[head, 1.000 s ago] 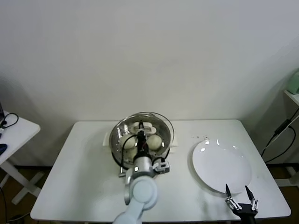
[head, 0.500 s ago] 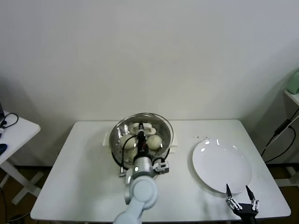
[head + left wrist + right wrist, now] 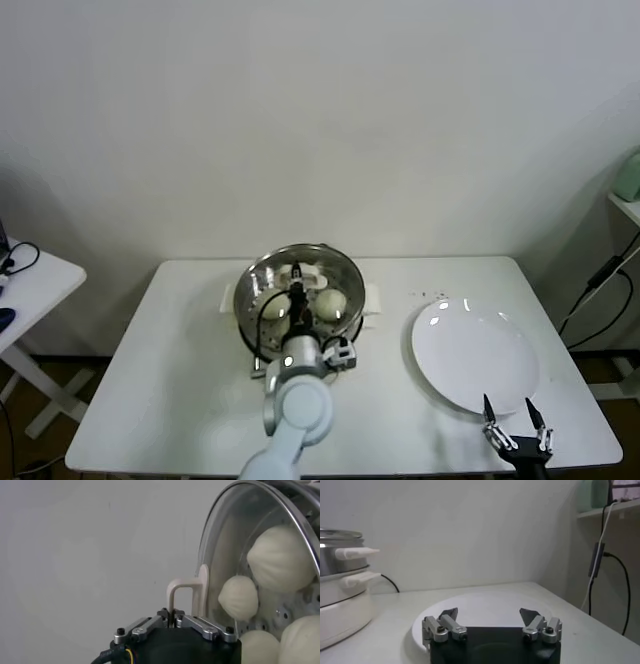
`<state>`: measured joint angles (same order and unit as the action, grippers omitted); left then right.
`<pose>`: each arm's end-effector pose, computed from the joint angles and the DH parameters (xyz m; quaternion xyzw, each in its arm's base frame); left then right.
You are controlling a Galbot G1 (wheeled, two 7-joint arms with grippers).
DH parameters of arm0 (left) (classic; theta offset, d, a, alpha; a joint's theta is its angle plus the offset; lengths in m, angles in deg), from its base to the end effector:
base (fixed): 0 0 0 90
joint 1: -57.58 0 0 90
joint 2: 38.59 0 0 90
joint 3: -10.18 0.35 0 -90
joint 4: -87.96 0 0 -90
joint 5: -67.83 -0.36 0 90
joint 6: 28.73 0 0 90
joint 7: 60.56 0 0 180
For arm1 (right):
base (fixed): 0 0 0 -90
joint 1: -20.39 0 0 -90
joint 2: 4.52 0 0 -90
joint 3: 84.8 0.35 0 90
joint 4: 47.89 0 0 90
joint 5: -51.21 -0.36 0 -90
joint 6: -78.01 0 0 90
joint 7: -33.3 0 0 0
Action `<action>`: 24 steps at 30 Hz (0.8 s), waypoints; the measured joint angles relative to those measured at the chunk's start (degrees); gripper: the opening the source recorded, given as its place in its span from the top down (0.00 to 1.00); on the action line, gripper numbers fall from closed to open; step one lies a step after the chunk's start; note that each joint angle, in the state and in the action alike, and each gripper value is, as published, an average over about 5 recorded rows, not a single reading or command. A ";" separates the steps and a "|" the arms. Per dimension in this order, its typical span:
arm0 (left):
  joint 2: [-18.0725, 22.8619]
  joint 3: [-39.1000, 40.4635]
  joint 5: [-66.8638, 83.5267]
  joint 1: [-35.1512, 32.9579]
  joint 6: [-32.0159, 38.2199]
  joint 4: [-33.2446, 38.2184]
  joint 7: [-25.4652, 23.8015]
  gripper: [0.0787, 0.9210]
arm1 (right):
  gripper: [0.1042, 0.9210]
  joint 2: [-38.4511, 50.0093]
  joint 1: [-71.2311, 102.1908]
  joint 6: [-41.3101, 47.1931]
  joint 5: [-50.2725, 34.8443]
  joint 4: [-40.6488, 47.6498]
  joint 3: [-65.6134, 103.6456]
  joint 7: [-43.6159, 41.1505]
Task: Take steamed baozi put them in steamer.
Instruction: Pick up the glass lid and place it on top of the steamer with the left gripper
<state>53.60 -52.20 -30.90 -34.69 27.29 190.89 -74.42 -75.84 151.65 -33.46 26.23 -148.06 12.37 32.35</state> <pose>0.3002 -0.1728 -0.2751 0.0414 -0.7183 -0.6927 0.0500 0.0947 -0.1336 -0.4252 -0.0386 -0.9966 -0.0295 0.0667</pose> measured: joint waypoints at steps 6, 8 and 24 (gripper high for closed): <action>0.00 -0.07 0.06 -0.12 0.13 -0.19 0.15 0.93 | 0.12 0.01 -0.16 0.01 0.01 0.07 0.00 -0.02; 0.00 -0.08 0.09 -0.15 0.22 -0.31 0.19 0.93 | 0.12 0.00 -0.22 0.01 0.01 0.09 0.01 -0.02; 0.00 -0.84 0.93 0.13 1.11 -1.15 0.76 0.93 | 0.12 0.01 -0.40 0.01 0.08 0.29 0.07 -0.10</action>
<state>53.60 -53.04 -29.97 -34.56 28.40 189.74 -73.67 -75.83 151.25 -33.45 26.31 -147.77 12.45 32.25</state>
